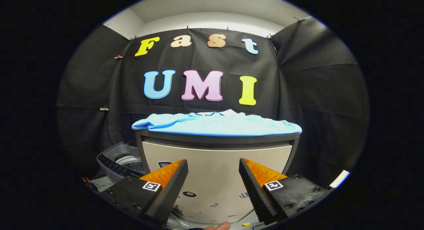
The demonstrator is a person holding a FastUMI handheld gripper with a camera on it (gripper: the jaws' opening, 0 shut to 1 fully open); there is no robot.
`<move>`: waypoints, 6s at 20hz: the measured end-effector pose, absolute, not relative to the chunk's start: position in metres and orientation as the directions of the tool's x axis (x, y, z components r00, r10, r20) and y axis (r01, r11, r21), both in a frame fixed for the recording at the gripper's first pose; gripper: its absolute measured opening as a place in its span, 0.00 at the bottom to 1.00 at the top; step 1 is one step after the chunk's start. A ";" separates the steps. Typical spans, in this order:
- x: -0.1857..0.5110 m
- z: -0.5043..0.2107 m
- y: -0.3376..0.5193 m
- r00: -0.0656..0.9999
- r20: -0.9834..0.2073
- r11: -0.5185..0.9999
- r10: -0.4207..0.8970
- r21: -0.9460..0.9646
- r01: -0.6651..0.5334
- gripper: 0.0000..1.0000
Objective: Put the clothes into the washing machine and then close the washing machine lid.
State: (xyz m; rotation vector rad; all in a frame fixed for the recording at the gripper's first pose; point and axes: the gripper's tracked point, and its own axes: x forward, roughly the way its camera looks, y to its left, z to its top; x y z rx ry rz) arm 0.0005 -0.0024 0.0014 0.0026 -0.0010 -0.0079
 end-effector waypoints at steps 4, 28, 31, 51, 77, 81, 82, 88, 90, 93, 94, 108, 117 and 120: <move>0.002 0.003 0.000 1.000 0.002 1.000 -0.003 0.002 0.003 0.97; 0.181 0.129 -0.021 0.986 -0.155 0.997 -0.063 0.042 0.070 0.98; 0.207 0.111 -0.027 0.959 -0.271 0.995 -0.082 0.036 0.095 0.98; 0.254 0.042 -0.022 0.780 -0.618 0.987 -0.097 0.043 0.157 0.99; 0.253 0.053 -0.024 0.812 -0.567 0.981 -0.136 0.035 0.188 0.08; 0.248 0.073 -0.018 0.841 -0.519 0.976 -0.153 0.053 0.210 0.08; 0.244 0.080 -0.016 0.850 -0.503 0.975 -0.155 0.062 0.215 0.08; 0.235 0.129 0.019 0.904 -0.402 0.977 -0.144 0.087 0.195 0.08; 0.233 0.149 0.041 0.929 -0.352 0.978 -0.115 0.125 0.168 0.08; 0.229 0.174 0.074 0.950 -0.302 0.978 -0.084 0.155 0.136 0.08; 0.226 0.179 0.084 0.953 -0.291 0.980 -0.082 0.148 0.130 0.08; 0.200 0.215 0.286 0.977 -0.198 0.989 0.076 0.139 -0.048 0.08; 0.214 0.136 0.361 0.958 -0.265 0.986 0.104 0.152 -0.065 0.08; 0.224 0.085 0.370 0.942 -0.327 0.993 0.073 0.115 -0.037 0.08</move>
